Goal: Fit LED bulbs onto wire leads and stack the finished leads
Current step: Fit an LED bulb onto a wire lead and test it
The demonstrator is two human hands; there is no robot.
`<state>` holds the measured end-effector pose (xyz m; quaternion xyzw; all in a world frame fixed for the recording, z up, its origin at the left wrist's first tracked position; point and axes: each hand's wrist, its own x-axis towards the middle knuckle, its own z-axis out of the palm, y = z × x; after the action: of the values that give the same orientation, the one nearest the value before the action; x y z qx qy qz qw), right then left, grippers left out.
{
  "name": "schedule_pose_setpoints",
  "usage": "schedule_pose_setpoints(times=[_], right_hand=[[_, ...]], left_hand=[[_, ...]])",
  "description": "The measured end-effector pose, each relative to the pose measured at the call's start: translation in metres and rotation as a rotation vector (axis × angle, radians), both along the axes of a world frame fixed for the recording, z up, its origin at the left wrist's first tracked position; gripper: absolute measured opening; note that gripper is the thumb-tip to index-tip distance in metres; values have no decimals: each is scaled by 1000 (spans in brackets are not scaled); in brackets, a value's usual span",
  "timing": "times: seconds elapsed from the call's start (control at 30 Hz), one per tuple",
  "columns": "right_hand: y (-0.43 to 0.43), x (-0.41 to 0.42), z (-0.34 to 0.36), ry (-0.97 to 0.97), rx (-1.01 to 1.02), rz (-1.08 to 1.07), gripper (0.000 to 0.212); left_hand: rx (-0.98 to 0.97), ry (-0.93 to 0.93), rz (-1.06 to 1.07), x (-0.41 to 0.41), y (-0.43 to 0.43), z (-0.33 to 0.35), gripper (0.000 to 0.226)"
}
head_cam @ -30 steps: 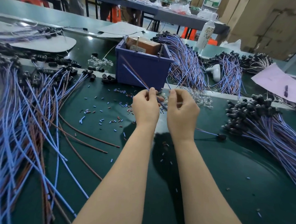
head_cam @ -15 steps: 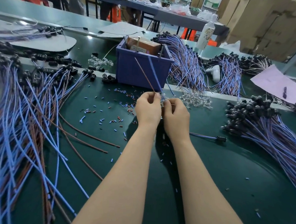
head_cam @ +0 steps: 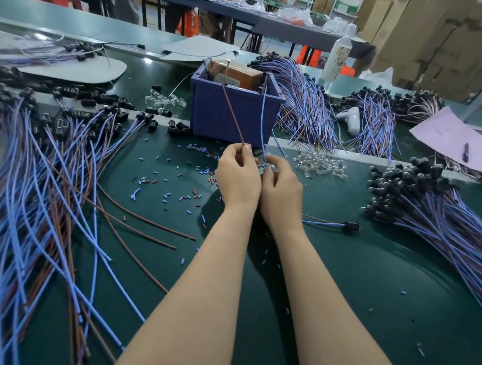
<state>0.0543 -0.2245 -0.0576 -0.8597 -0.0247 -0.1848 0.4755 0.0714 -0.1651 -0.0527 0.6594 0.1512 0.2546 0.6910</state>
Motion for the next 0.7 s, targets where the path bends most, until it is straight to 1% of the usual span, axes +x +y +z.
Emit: schedule_pose_setpoints(times=[0.13,0.7], right_hand=[[2,-2,1,35,-10,14,33],[3,-4,1,31,-12,46,36]], left_hand=[[2,15,9,0,1,0,21],[-31,49,-25,0,4,2,21]])
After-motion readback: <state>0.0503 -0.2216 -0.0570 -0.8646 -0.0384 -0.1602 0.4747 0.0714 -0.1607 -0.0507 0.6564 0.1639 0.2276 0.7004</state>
